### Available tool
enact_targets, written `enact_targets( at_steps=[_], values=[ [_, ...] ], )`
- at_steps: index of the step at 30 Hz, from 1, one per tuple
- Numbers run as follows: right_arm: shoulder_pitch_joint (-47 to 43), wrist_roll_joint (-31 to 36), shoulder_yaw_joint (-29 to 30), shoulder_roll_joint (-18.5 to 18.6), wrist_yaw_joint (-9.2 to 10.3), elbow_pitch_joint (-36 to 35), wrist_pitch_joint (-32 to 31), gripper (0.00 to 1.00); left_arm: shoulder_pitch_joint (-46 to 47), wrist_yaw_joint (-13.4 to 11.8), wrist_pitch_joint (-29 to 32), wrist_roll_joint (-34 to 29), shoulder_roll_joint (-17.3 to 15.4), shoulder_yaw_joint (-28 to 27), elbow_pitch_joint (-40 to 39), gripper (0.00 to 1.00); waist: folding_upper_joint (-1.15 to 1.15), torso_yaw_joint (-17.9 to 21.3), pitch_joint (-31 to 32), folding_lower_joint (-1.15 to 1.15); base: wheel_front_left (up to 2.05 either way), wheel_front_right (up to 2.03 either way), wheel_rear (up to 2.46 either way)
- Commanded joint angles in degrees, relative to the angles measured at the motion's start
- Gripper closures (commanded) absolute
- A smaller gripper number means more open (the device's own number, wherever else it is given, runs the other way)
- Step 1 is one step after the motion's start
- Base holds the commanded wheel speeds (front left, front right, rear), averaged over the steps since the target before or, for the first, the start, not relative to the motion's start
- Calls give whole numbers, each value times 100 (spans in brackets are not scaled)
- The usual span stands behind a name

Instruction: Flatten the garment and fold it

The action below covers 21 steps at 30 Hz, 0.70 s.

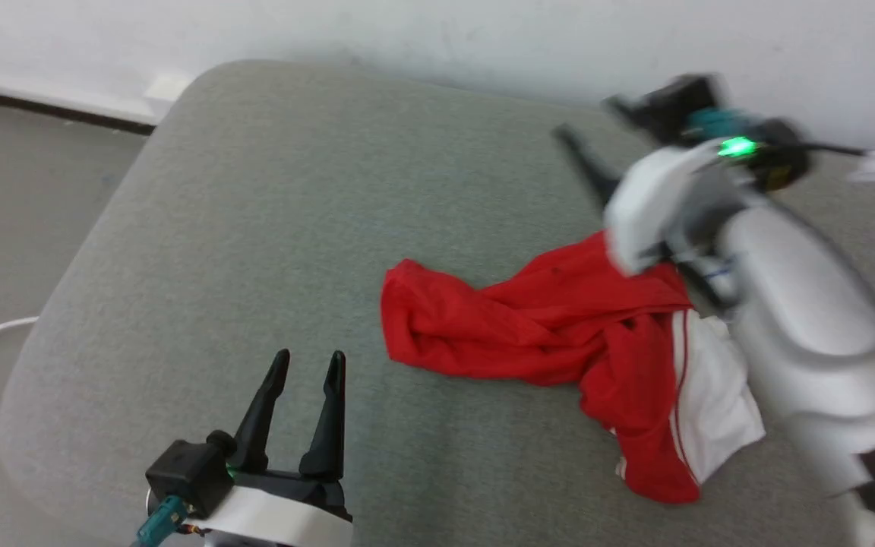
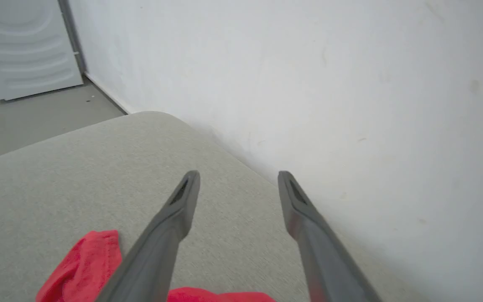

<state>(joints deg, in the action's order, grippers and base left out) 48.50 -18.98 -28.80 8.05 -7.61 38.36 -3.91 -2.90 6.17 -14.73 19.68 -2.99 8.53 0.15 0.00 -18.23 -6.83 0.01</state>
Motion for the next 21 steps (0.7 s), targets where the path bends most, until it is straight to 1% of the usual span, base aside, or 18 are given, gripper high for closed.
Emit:
enact_targets(
  at_steps=[1, 3, 5, 7, 10, 13, 15, 18, 21],
  values=[
    [-149, 109, 314, 277, 12, -164, 18, 0, 3, -15, -27, -66, 11, -31, -46, 0, 0, 384, 35, -1, 0, 0, 0],
    [-456, 305, 856, 567, 12, -494, -65, 0, -14, -8, -27, -99, 11, -56, -79, 0, 0, 516, 2, -1, 0, 0, 0],
    [-904, 502, 1433, 753, 12, -872, -272, 0, -18, -1, -27, -119, 11, -82, -121, 0, 0, 626, -53, -1, 0, 0, 0],
    [-1418, 689, 1945, 836, 12, -1275, -556, 0, -13, 9, -27, -138, 11, -96, -157, 0, 0, 710, -126, -1, 0, 0, 0],
    [-2170, 896, 2414, 797, 12, -1875, -1029, 0, 12, 29, -27, -151, 11, -96, -176, 0, 0, 792, -247, -1, 0, 0, 0],
    [-2831, 912, 2548, 643, 12, -2327, -1605, 0, 62, 49, -27, -143, 11, -85, -171, 0, 0, 807, -356, -1, 0, 0, 0],
    [-3159, 884, 2536, 602, 12, -2574, -1921, 0, 117, 62, -27, -132, 11, -65, -163, 0, 0, 775, -433, -1, 0, 0, 0],
    [-3501, 825, 2553, 548, 12, -2809, -2246, 0, 214, 82, -27, -116, 11, -14, -131, 0, 0, 681, -532, -1, 0, 0, 0],
    [-3673, 831, 2565, 542, 12, -2873, -2371, 0, 281, 95, -27, -108, 11, 21, -84, 0, 0, 570, -594, -1, 0, 0, 0]
  ],
)
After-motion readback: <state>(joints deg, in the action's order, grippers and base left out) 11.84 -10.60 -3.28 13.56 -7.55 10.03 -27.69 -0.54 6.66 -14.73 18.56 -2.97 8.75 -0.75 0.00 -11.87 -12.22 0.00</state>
